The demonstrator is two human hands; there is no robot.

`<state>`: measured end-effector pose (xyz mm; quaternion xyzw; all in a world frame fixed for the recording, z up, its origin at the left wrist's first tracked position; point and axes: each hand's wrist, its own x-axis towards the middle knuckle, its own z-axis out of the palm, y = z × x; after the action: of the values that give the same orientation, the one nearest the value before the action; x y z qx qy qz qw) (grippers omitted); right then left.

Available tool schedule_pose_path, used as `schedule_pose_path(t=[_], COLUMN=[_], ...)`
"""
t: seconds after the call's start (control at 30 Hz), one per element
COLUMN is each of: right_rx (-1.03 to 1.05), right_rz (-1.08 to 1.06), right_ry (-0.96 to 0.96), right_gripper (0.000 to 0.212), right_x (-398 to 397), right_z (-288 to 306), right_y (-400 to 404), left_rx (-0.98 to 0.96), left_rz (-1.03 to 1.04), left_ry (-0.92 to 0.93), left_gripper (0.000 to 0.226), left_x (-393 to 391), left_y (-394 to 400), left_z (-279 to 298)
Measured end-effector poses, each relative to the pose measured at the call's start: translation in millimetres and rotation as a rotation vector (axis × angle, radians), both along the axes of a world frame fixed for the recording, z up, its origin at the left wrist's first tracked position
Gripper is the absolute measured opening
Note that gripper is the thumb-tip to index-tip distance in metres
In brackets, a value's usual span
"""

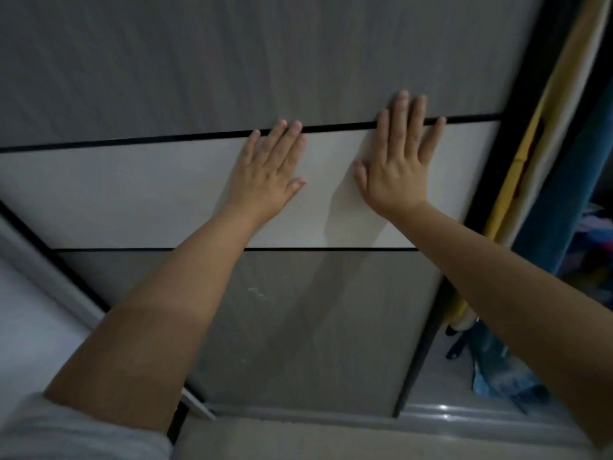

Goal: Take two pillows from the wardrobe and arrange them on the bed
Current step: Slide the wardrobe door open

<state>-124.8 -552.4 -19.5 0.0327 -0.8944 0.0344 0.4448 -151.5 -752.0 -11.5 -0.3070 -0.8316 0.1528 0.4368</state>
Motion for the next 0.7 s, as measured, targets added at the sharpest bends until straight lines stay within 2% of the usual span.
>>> schedule_pose_path(t=[0.07, 0.17, 0.27, 0.37, 0.43, 0.53, 0.67, 0.7], right_rx=[-0.113, -0.164, -0.108, -0.071, -0.022, 0.05, -0.052, -0.103], right_rz=[-0.048, -0.082, -0.086, -0.086, -0.058, 0.027, -0.063, -0.099], right_ry=[-0.041, -0.102, -0.178, -0.273, -0.348, -0.439, -0.561, -0.57], right_gripper=[0.066, 0.07, 0.064, 0.059, 0.06, 0.06, 0.06, 0.059], right_x=[-0.9, 5.4, 15.3, 22.8, 28.9, 47.1, 97.1, 113.1], right_z=[-6.1, -13.4, -17.0, -22.6, -28.7, -44.0, -87.4, -98.5], right_y=[-20.8, -37.3, -41.7, -45.1, -45.3, -33.2, 9.0, 23.4], left_rx=[-0.095, -0.05, -0.073, -0.092, 0.0, 0.104, -0.121, -0.153], left_rz=[-0.019, -0.097, -0.057, 0.02, 0.031, -0.123, -0.285, -0.325], left_ry=[0.044, 0.068, 0.054, -0.071, -0.123, -0.189, -0.322, -0.357], left_gripper=[0.06, 0.059, 0.059, 0.058, 0.055, 0.049, 0.017, 0.018], left_x=[-10.4, -24.1, -22.5, -6.6, 2.9, 15.4, 42.1, 51.1], left_y=[-24.2, -47.8, -54.3, -49.5, -40.7, -16.7, 39.6, 58.7], left_z=[-7.6, -24.2, -32.6, -27.9, -28.0, -46.6, -72.0, -78.0])
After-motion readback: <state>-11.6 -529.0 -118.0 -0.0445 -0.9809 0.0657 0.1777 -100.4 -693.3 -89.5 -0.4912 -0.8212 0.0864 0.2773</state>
